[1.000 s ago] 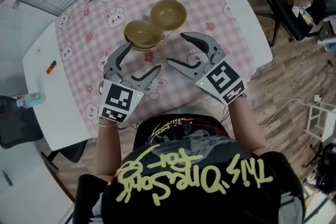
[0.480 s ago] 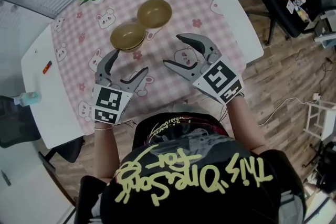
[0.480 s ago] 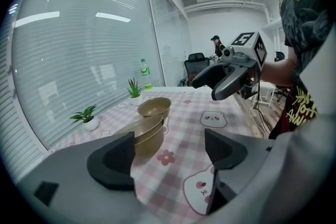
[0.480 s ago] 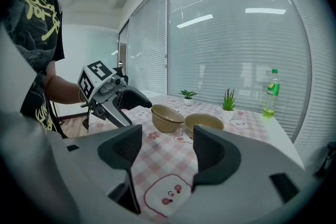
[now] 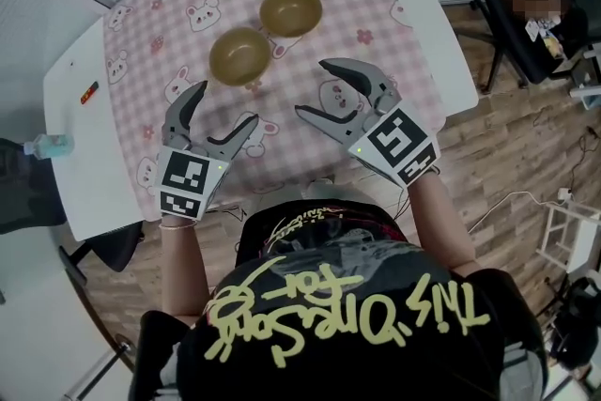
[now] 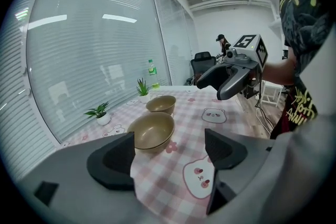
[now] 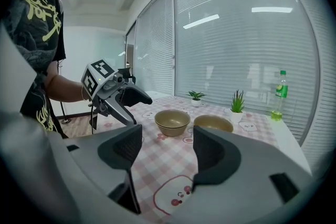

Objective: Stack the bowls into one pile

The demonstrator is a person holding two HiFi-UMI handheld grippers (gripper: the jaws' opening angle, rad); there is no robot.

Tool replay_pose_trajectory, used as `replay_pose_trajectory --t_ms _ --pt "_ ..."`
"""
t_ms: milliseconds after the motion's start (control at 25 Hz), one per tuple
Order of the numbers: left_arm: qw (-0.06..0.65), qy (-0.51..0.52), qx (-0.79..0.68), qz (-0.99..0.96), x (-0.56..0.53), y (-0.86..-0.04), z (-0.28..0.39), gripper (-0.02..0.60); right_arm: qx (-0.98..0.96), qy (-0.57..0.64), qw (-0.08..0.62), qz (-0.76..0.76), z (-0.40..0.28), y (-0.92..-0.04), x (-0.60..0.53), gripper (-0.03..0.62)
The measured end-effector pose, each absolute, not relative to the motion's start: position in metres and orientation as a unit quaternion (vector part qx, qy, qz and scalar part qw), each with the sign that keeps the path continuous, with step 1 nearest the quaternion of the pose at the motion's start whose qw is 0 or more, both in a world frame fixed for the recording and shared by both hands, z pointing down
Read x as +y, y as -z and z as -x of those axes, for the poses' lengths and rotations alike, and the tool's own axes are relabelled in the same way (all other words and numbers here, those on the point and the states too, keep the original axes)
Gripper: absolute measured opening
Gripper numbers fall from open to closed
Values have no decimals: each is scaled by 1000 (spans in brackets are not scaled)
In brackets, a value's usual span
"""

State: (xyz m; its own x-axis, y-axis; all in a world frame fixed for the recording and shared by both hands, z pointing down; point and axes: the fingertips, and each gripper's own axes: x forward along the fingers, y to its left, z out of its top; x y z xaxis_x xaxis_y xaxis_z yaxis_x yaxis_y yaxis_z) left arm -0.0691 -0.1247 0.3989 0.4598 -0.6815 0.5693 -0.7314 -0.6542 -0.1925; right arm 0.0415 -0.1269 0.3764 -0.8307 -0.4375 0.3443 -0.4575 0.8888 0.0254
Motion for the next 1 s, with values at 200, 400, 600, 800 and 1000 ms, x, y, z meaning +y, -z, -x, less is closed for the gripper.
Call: replay_pose_trajectory --t_ms 200,400,600,800,1000 --pt "17 -326 -401 -856 -134 -384 69 419 -956 -31 161 -244 -45 -373 -129 308" --pt "-9 -348 -355 -868 -155 -373 62 420 -950 -31 152 -269 -57 -367 -140 308" --pt "-45 -370 -299 -879 -181 -364 51 425 -941 -33 149 -301 -69 -363 -155 308" --pt "-76 -397 -216 -889 -206 -362 39 428 -931 -31 153 -329 -73 -360 -172 308" --pt "-77 -379 -143 -911 -230 -359 29 428 -921 -32 158 -355 -71 -363 -193 308"
